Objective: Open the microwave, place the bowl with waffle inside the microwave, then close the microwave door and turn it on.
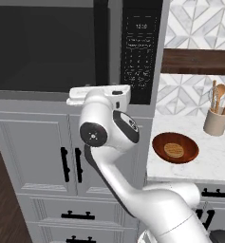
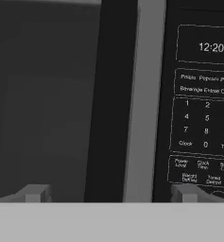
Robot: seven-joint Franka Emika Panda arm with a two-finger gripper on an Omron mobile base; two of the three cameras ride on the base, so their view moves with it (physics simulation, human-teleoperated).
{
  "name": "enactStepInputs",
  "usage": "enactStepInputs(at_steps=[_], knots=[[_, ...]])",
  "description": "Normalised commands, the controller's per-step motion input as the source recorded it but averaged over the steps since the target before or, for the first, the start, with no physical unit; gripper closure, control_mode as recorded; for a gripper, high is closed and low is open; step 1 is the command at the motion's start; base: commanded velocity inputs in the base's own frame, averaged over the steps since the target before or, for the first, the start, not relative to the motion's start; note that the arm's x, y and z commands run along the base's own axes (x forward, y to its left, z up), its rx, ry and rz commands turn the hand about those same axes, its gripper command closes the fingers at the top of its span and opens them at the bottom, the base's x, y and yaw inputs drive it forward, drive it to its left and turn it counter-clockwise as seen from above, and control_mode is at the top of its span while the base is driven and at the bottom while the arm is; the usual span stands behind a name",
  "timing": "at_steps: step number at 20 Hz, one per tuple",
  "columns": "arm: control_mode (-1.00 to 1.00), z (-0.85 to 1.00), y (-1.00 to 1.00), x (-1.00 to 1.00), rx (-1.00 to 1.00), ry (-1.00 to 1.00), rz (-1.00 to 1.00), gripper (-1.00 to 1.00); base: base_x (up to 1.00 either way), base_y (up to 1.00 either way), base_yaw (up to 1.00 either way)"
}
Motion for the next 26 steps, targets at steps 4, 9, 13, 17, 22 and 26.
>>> enactStepInputs(at_steps=[4,9,13,17,22,26], knots=[[-1.0,0.0,-0.03,0.31,0.0,0.0,0.0,-1.0,0.0,0.0,0.0],[-1.0,0.0,-0.01,0.33,0.01,-0.04,0.0,-1.0,0.0,0.0,0.0],[-1.0,0.09,-0.14,0.04,0.01,-0.16,-0.01,-1.0,0.0,0.0,0.0],[-1.0,0.14,-0.06,0.08,0.01,-0.15,-0.03,-1.0,0.0,0.0,0.0],[-1.0,0.05,0.0,0.41,0.02,-0.04,-0.03,-1.0,0.0,0.0,0.0],[-1.0,0.02,0.0,0.47,0.01,0.0,-0.01,-1.0,0.0,0.0,0.0]])
